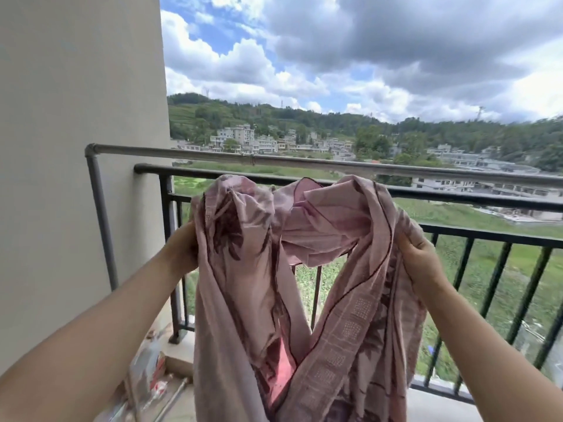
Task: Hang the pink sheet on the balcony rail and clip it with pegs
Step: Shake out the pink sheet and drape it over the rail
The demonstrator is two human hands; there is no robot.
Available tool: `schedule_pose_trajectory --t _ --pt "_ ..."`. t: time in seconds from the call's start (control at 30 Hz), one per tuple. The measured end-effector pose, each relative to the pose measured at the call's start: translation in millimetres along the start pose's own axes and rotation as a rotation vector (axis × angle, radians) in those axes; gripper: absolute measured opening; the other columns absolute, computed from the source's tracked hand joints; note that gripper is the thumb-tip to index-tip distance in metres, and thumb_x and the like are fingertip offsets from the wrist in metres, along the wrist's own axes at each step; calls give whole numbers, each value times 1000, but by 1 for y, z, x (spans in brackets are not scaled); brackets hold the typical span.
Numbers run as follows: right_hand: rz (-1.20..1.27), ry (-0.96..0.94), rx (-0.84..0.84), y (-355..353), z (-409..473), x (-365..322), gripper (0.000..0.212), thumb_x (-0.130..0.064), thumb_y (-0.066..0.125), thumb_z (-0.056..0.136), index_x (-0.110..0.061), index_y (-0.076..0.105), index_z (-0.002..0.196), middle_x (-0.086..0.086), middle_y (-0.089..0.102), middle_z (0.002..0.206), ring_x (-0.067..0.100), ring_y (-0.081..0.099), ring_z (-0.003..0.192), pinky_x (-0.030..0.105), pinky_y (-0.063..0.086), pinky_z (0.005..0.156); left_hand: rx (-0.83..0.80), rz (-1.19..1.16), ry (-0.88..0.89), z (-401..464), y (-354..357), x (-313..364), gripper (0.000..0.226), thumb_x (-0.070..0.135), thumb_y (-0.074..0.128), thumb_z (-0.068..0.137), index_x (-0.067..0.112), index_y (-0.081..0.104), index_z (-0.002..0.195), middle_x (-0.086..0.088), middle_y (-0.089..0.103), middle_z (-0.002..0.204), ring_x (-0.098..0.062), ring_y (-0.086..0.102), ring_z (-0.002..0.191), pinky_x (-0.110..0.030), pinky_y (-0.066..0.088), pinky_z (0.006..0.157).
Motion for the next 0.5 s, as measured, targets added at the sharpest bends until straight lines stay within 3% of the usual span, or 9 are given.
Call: schedule_pose_trajectory --t 0.03,0.1,0.17,0.2,0.27,0.3,0.37,0.47,0.5 --pt "24 9 21 5 2 -2 32 -51 68 59 -29 72 82 -10 73 69 5 68 66 18 56 59 -17 34 -18 -4 8 -6 65 50 16 97 12 67 108 -7 68 115 -24 56 118 -36 44 101" --pt "82 2 45 17 8 -9 42 -53 71 59 -24 72 90 -5 75 76 11 70 73 26 59 72 90 232 -63 -16 17 -32 59 60 23 91 19 63 103 0 69 98 -16 69 90 -29 57 71" --pt "123 -10 70 33 15 -21 61 -57 73 60 -22 67 110 3 74 98 19 69 93 37 53 91 36 381 -224 -34 35 -77 52 58 32 90 16 55 110 2 65 95 -11 67 80 -26 57 67" --pt "144 -30 65 42 18 -28 56 -56 72 65 -22 67 110 3 74 98 19 68 94 37 52 92 -48 457 -322 -42 44 -105 46 50 42 90 12 56 112 2 67 94 -10 67 81 -23 57 71" --pt "196 -63 30 61 22 -44 38 -47 64 78 -23 68 107 -3 75 88 12 69 81 30 56 83 -161 614 -441 -61 62 -157 48 38 77 69 12 65 107 2 74 93 -10 69 87 -23 56 81" --pt "204 -73 10 69 26 -48 39 -44 61 83 -22 64 115 -2 74 93 10 68 82 28 56 81 -152 643 -454 -63 64 -181 58 35 87 52 12 69 102 1 74 96 -10 69 91 -26 54 87" --pt "180 -86 -40 83 29 -56 44 -42 57 86 -19 59 123 0 71 102 10 67 84 27 56 80 -56 593 -424 -65 72 -202 61 33 88 39 15 72 95 1 75 97 -11 69 93 -27 53 91" --pt "174 -106 -88 86 34 -67 24 -40 55 89 -26 74 91 -8 72 73 7 67 67 22 56 66 169 575 -295 -54 48 -168 21 10 80 59 18 67 74 10 72 63 4 66 58 -11 52 60" --pt "172 -120 -80 80 41 -67 23 -41 56 88 -27 74 82 -10 71 68 6 66 64 22 55 65 273 607 -215 -46 23 -146 19 4 75 61 14 66 74 8 71 61 4 64 53 -11 52 56"
Point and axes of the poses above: each hand's wrist, its own z-axis towards the middle knuckle, its own y-axis out of the palm, x = y × z, the point moved 5 cm from there along z, towards the middle knuckle
